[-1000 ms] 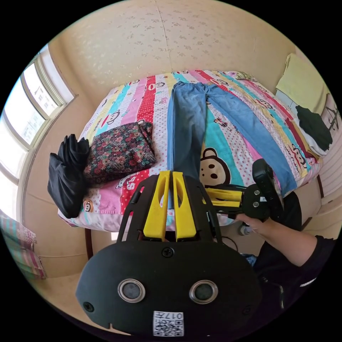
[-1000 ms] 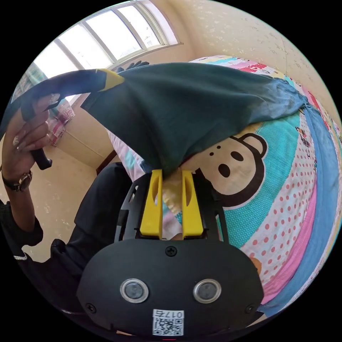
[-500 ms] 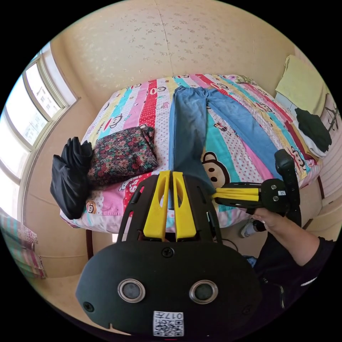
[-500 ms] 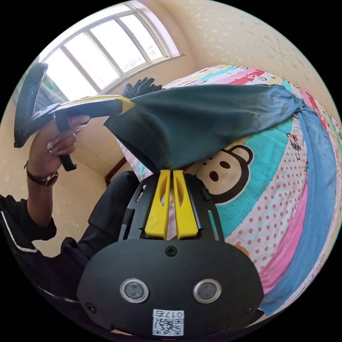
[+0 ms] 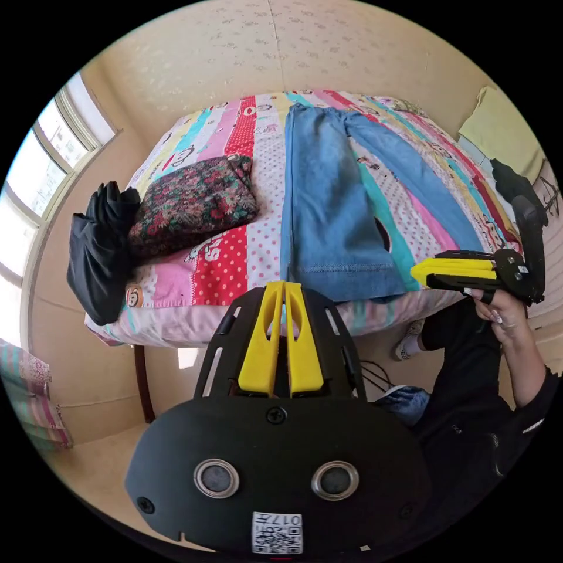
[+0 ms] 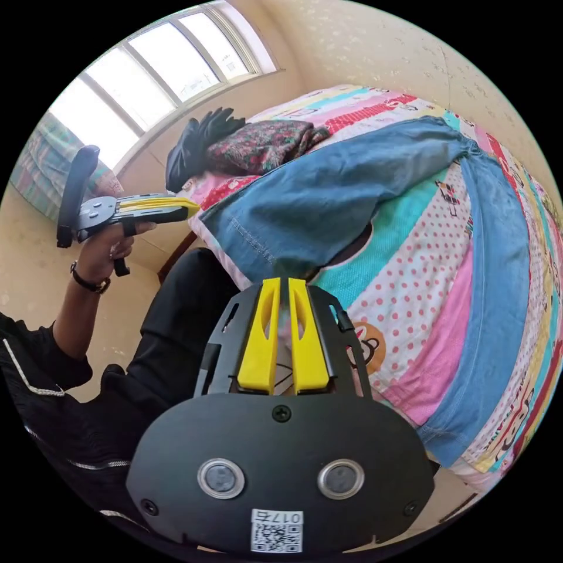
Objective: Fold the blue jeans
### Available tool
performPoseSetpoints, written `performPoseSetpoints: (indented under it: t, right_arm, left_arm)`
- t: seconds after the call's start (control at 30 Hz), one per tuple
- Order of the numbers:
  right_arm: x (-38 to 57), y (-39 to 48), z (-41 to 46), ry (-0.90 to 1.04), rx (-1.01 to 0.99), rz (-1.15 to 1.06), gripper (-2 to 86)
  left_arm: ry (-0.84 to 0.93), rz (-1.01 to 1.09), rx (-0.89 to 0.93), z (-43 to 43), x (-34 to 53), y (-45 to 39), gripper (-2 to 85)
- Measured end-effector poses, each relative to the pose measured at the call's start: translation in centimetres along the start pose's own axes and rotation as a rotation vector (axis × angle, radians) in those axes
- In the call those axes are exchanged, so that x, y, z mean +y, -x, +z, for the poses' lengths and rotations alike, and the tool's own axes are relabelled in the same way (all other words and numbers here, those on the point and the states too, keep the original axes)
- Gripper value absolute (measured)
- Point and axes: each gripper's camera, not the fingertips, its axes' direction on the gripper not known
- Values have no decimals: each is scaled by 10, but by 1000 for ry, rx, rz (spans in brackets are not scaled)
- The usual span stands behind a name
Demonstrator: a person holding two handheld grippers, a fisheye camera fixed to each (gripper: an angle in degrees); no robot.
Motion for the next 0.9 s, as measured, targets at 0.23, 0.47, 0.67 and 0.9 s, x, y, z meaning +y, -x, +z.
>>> performPoseSetpoints:
  t: [0.23, 0.47, 0.67, 0.9]
  right_arm:
    - [-4, 22, 1, -51, 2, -10, 123]
    - [-9, 36, 22, -8, 45, 42, 132]
    - [6, 42, 14, -7, 22, 40, 136]
    - [24, 62, 11, -60, 69, 28, 146]
  left_arm:
    - [-92, 25, 154, 1, 3, 19, 71]
    - [103, 156, 20, 64, -31, -13, 36]
    - [8, 40, 184, 22, -19, 26, -1]
    - [-169, 31, 216, -52, -9, 46, -7]
